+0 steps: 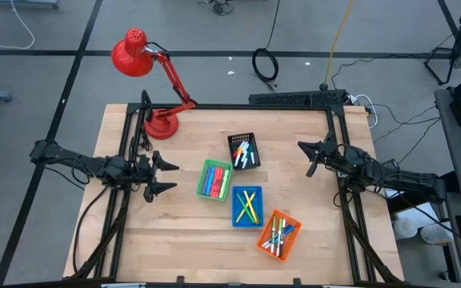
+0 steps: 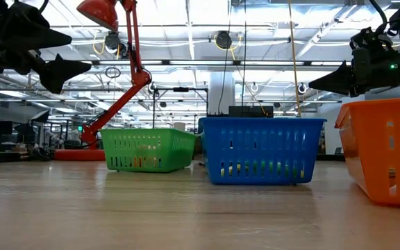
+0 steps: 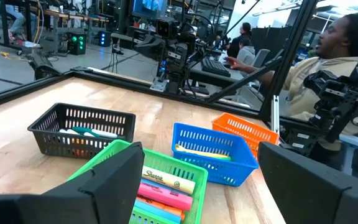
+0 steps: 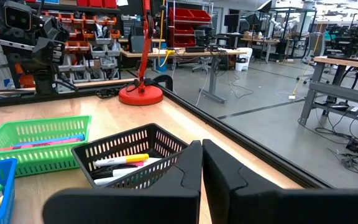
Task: Pick & Place Markers
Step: Return to Home Position
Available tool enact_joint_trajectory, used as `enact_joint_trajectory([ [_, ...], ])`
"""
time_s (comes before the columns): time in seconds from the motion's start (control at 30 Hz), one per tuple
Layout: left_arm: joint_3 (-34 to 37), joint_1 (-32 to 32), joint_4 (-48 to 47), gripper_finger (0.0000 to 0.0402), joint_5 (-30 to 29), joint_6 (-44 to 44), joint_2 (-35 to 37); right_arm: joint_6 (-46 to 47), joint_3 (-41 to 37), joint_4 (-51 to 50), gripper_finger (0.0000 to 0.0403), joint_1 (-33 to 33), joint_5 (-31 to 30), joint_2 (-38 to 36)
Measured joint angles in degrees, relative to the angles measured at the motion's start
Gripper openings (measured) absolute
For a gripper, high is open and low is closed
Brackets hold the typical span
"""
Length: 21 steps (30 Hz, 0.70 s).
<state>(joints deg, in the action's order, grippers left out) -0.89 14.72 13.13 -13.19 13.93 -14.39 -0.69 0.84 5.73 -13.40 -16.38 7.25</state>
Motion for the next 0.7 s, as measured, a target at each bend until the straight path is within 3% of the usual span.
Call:
enact_joint_trajectory([
  [0.7, 0.0, 0.0, 0.0, 0.0308, 0.0, 0.0, 0.0, 0.0, 0.0, 0.0, 0.0, 0.0, 0.0, 0.0],
])
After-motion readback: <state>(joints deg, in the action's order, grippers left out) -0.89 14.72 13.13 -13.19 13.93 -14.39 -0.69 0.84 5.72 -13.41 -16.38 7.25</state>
